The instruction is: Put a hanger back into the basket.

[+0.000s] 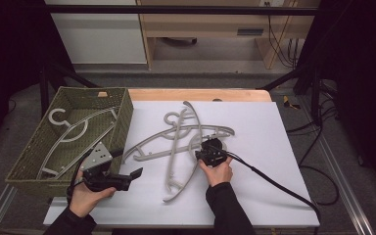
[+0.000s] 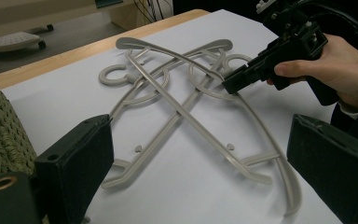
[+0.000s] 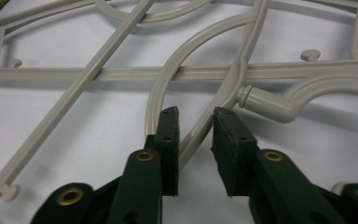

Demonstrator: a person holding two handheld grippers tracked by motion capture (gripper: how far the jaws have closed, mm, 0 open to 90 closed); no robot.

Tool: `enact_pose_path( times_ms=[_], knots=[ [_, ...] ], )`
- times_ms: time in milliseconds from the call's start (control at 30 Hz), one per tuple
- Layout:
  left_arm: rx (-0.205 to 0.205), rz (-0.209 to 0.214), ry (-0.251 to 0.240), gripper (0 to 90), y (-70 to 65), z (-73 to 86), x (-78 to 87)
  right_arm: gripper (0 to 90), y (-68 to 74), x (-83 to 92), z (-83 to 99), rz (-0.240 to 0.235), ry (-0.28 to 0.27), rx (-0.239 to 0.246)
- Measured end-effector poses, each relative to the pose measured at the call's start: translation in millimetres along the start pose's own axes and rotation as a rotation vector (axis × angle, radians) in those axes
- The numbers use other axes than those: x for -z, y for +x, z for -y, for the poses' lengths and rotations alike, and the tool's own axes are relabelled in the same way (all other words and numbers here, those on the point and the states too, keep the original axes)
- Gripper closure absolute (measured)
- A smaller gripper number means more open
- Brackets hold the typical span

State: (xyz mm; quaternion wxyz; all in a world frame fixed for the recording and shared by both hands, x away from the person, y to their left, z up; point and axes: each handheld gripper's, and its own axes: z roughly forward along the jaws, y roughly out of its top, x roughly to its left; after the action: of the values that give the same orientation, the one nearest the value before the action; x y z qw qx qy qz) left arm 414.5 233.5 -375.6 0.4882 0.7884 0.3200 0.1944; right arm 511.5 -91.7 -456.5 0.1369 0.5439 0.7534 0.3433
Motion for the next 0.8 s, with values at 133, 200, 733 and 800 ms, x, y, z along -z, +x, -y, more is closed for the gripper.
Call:
enact_pose_path(
  times_ms=[133, 200, 733, 800],
  knots=[
    [0.001, -0.002, 0.000, 7.0, 0.1, 0.0, 0.2, 74.7, -4.1, 3.4, -0.1, 0.018, 0.007, 0.013],
    [0.001, -0.001, 0.001, 7.0, 0.0, -0.1, -0.1, 67.4, -6.6, 4.4, 0.3, 0.037, 0.001, 0.011],
    [-0.003, 0.002, 0.009, 7.3, -0.8, 0.8, -2.0, 76.6, -12.2, 0.9, -0.1, 0.057, 0.025, 0.007],
    [-0.004, 0.001, 0.011, 7.3, -1.0, 1.0, -2.5, 80.9, -15.2, 2.8, -0.5, 0.061, 0.034, 0.012]
  ],
)
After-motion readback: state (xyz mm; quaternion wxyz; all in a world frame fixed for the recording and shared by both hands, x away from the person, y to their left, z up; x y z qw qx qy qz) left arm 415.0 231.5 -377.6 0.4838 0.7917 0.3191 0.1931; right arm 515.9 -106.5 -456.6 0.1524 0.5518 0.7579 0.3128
